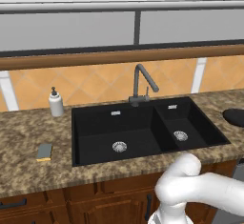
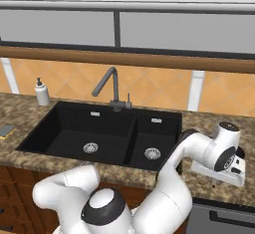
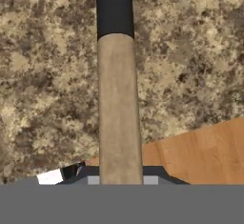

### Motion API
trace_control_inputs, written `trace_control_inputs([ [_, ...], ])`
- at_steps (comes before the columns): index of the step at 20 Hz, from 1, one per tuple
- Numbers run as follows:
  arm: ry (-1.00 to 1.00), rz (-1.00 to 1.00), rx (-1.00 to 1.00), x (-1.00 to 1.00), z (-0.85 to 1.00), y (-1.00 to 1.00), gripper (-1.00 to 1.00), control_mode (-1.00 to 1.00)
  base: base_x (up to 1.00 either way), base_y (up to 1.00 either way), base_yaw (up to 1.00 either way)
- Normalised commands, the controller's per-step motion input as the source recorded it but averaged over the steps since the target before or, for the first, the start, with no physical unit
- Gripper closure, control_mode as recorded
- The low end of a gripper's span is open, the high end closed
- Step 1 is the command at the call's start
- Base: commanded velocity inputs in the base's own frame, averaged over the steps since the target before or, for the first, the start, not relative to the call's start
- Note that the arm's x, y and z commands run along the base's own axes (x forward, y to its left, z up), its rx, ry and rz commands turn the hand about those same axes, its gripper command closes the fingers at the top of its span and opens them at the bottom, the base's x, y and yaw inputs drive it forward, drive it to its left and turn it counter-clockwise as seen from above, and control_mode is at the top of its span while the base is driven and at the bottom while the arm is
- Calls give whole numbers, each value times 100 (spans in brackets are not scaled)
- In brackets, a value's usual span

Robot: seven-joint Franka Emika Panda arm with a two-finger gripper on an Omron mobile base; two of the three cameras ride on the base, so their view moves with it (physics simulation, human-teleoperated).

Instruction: Pick the pan and sponge and place them into the sink. Then turn on the water.

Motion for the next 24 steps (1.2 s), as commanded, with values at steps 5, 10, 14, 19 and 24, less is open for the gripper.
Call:
trace_control_inputs([
  [5, -36, -31, -19, -19, 98, 78, 100, -100, 0, 0, 0],
  [10, -48, -29, -23, 0, 89, 100, 100, -100, 0, 0, 0],
  [14, -50, -37, -27, 0, 87, 100, 100, -100, 0, 0, 0],
  [19, -41, -44, -27, 0, 77, 100, 100, -100, 0, 0, 0],
  [24, -15, -34, -23, -16, 90, 100, 100, -100, 0, 0, 0],
])
